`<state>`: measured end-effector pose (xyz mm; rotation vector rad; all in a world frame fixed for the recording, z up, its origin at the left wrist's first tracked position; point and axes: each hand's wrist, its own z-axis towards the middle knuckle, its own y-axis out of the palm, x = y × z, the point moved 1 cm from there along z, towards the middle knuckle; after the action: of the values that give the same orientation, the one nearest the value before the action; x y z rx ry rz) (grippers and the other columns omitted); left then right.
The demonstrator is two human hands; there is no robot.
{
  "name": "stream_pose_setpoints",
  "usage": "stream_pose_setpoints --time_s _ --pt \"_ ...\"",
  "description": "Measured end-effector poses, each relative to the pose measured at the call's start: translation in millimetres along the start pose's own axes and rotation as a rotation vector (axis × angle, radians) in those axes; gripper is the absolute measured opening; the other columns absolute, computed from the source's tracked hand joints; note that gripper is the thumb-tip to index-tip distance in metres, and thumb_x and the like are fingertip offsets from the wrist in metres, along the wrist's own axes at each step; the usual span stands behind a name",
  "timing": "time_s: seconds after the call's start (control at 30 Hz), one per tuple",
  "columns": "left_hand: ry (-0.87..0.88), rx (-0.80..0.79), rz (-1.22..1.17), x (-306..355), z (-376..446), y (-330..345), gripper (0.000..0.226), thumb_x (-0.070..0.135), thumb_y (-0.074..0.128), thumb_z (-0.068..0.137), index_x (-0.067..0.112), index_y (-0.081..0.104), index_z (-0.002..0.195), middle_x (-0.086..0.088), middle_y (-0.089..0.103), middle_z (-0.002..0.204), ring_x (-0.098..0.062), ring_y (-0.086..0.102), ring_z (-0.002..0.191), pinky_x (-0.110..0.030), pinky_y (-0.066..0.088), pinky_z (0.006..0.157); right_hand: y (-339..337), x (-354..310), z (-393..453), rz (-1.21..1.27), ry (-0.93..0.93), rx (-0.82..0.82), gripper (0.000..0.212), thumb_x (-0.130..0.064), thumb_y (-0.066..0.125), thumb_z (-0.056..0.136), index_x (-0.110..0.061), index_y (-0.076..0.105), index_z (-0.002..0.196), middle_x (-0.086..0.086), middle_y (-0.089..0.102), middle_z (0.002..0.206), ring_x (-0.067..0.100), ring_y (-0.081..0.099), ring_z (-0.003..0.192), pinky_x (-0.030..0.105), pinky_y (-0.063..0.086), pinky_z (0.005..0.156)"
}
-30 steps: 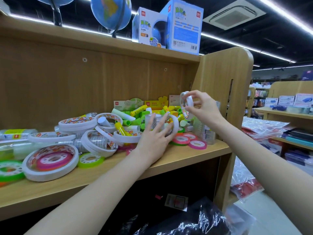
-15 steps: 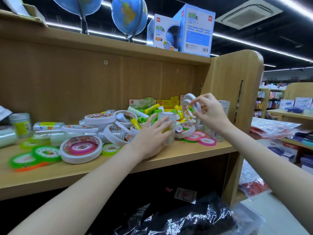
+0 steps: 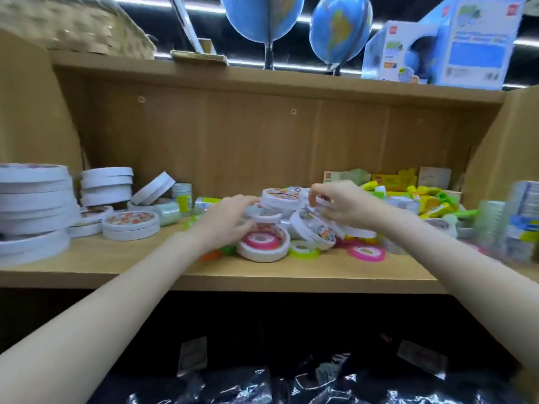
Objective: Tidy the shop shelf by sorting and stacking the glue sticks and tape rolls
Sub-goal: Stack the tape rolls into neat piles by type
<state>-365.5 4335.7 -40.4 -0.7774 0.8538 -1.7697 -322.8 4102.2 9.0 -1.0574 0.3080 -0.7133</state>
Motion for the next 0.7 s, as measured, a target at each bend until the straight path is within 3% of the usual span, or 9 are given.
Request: stream_pose_setpoints --time_s 0.07,0.17,0.3,0.37,0.47,0.53,0.57,0.63,0.7 --pt "-0.001 -0.051 -0.108 -7 2 -3 0.047 0.018 0.056 0.092 0.018 0.042 0.137 -0.002 0.052 0.132 -0.02 0.045 0.121 -0.03 0.034 0.099 10 -4 -5 0.048 -0.034 -0.094 0.017 -0.008 0.061 0.083 -0.012 0.056 0.098 -0.004 0.049 0.077 0.008 0.042 0.068 0.024 0.026 0.062" --pt "0.021 -0.035 -0.14 -12 14 -5 0.064 0.014 0.063 0.084 0.022 0.033 0.141 -0.001 0.044 0.137 -0.021 0.04 0.124 -0.034 0.033 0.104 20 -2 -13 0.155 -0.027 -0.081 0.035 -0.024 0.074 0.075 -0.016 0.054 0.102 -0.017 0.038 0.093 -0.004 0.037 0.088 0.009 0.027 0.076" --pt "0.062 -0.293 0.175 -6 38 -5 0.094 0.02 0.066 0.077 0.039 0.006 0.146 0.012 0.011 0.155 -0.018 0.011 0.14 -0.045 0.023 0.111 31 -5 -18 0.151 0.154 -0.035 0.079 -0.031 0.076 0.071 -0.029 0.032 0.136 -0.004 0.034 0.12 0.01 0.035 0.098 0.031 0.034 0.092" --pt "0.019 -0.415 0.215 -7 56 2 0.099 0.026 0.068 0.07 0.048 0.003 0.142 0.008 0.015 0.153 -0.024 0.012 0.14 -0.048 0.026 0.109 33 -8 -18 0.189 0.183 -0.07 0.08 -0.027 0.073 0.074 -0.03 0.026 0.138 0.002 0.048 0.125 0.017 0.046 0.098 0.039 0.04 0.089" --pt "-0.041 -0.474 0.259 -6 77 5 0.092 0.036 0.068 0.064 0.047 0.015 0.138 0.001 0.036 0.132 -0.027 0.033 0.124 -0.047 0.039 0.099 28 -5 -18 0.383 0.199 -0.089 0.071 -0.017 0.074 0.073 -0.031 0.034 0.131 0.003 0.059 0.11 0.021 0.056 0.097 0.033 0.047 0.083" --pt "0.015 -0.478 0.297 2 83 -2 0.069 0.033 0.072 0.07 0.031 0.036 0.129 0.001 0.046 0.116 -0.025 0.043 0.108 -0.039 0.043 0.09 19 1 -16 0.556 0.249 -0.051 0.061 -0.01 0.073 0.074 -0.031 0.042 0.122 -0.007 0.058 0.089 0.008 0.055 0.074 0.017 0.044 0.065" --pt "0.055 -0.463 0.293 6 85 -6 0.053 0.032 0.073 0.073 0.024 0.043 0.116 0.001 0.05 0.106 -0.023 0.046 0.099 -0.036 0.044 0.083 13 5 -14 0.623 0.274 -0.037 0.055 -0.007 0.073 0.075 -0.028 0.045 0.118 -0.009 0.057 0.08 0.001 0.052 0.062 0.012 0.041 0.058" --pt "0.077 -0.449 0.258 7 86 -11 0.038 0.034 0.075 0.074 0.018 0.044 0.091 0.003 0.049 0.086 -0.023 0.05 0.086 -0.036 0.043 0.073 3 14 -10 0.753 0.311 -0.026 0.049 -0.004 0.073 0.076 -0.022 0.047 0.115 -0.001 0.065 0.081 0.001 0.056 0.062 0.015 0.042 0.061" --pt "0.031 -0.462 0.163 -2 87 -13 0.037 0.04 0.074 0.075 0.018 0.045 0.077 0.001 0.05 0.077 -0.023 0.054 0.076 -0.038 0.047 0.068 -1 22 -6 0.841 0.338 -0.007 0.048 -0.004 0.073 0.076 -0.02 0.049 0.114 0.013 0.068 0.09 0.018 0.058 0.075 0.03 0.041 0.07"
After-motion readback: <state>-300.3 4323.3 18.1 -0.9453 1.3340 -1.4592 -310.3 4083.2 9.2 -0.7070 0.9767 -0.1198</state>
